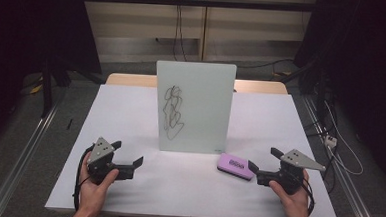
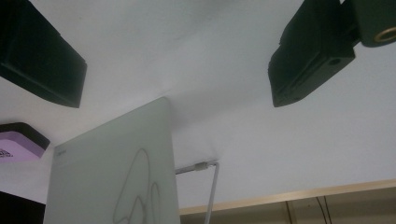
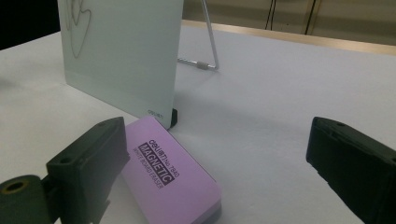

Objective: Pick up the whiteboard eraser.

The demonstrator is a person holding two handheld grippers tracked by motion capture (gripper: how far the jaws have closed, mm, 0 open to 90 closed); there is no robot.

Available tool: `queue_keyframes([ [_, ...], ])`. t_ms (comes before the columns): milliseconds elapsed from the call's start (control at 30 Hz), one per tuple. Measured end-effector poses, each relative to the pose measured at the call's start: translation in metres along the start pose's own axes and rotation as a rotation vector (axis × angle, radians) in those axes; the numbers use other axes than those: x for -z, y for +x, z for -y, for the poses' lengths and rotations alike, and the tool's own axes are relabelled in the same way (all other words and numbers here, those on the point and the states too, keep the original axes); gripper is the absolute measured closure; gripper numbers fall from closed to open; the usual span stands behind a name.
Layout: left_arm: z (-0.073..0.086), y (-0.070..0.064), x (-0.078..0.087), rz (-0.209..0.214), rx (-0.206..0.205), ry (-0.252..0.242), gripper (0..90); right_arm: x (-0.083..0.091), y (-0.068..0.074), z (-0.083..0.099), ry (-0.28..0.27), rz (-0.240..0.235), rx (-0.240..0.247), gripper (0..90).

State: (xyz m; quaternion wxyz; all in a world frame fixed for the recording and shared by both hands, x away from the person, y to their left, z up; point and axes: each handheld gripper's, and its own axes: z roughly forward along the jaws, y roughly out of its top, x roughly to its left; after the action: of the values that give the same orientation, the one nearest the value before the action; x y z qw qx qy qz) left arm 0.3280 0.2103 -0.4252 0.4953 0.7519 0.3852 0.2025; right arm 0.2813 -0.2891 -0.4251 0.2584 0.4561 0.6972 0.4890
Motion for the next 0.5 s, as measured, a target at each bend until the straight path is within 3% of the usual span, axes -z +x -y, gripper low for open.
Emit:
queue_keyframes([
  [167, 0.0016, 0.0027, -0.0009, -0.002, 0.053, 0.008, 4.4, -0.0018, 0.0010, -0.0007, 0.012, -0.003, -0.005, 5.1],
  [333, 0.0017, 0.0018, -0.0017, -0.009, 0.050, 0.015, 4.7, -0.0027, 0.0020, -0.0010, 0.025, -0.021, 0.002, 5.0],
  [500, 0.0024, 0.0005, -0.0014, 0.002, 0.049, 0.024, 4.9, -0.0031, 0.0031, -0.0020, 0.039, -0.076, 0.000, 3.7],
])
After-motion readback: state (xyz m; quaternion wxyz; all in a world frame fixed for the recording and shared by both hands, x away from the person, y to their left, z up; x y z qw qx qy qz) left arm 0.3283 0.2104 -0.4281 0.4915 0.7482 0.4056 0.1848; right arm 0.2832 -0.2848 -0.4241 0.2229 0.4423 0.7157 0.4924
